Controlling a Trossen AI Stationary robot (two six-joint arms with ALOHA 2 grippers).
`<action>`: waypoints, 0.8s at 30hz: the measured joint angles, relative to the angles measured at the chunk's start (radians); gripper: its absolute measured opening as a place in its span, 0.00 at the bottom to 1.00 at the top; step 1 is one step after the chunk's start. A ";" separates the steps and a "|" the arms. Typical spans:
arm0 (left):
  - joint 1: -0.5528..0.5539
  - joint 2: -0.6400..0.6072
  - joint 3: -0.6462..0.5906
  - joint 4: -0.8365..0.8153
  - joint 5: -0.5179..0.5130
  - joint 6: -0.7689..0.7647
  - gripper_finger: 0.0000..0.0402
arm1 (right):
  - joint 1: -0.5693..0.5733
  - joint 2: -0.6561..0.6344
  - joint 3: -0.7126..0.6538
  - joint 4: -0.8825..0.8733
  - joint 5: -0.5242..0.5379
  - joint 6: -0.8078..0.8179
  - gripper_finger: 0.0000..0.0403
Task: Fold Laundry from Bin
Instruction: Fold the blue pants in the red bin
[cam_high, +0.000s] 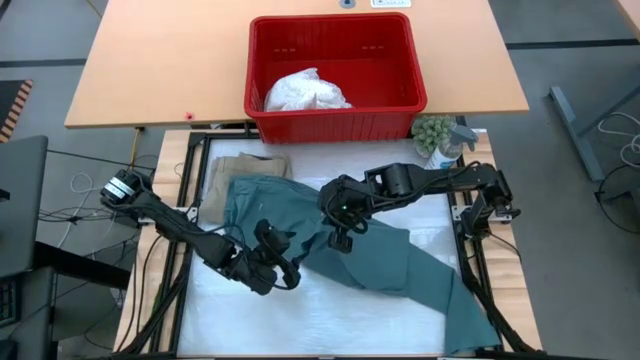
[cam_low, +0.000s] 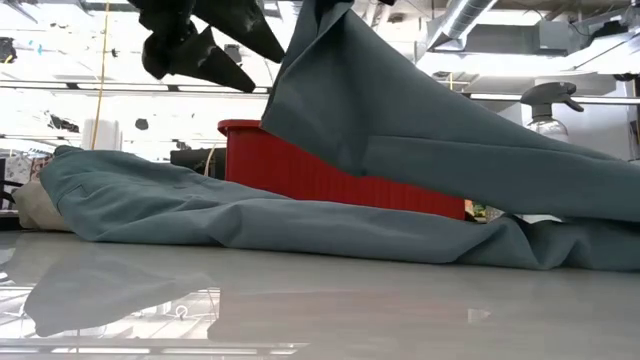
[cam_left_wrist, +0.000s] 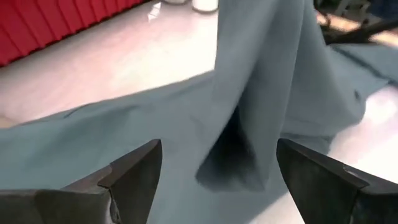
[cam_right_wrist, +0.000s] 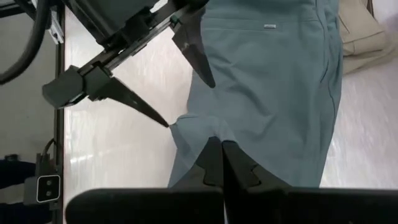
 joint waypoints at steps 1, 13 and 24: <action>0.003 0.000 0.000 0.017 0.008 0.003 0.76 | 0.000 0.000 0.000 0.000 0.000 0.000 0.03; 0.006 0.006 0.000 0.071 0.040 0.055 0.76 | -0.006 0.000 0.000 0.000 0.000 -0.016 0.03; 0.023 0.066 -0.001 0.079 0.057 0.020 0.76 | -0.006 0.000 0.000 0.020 -0.024 -0.019 0.03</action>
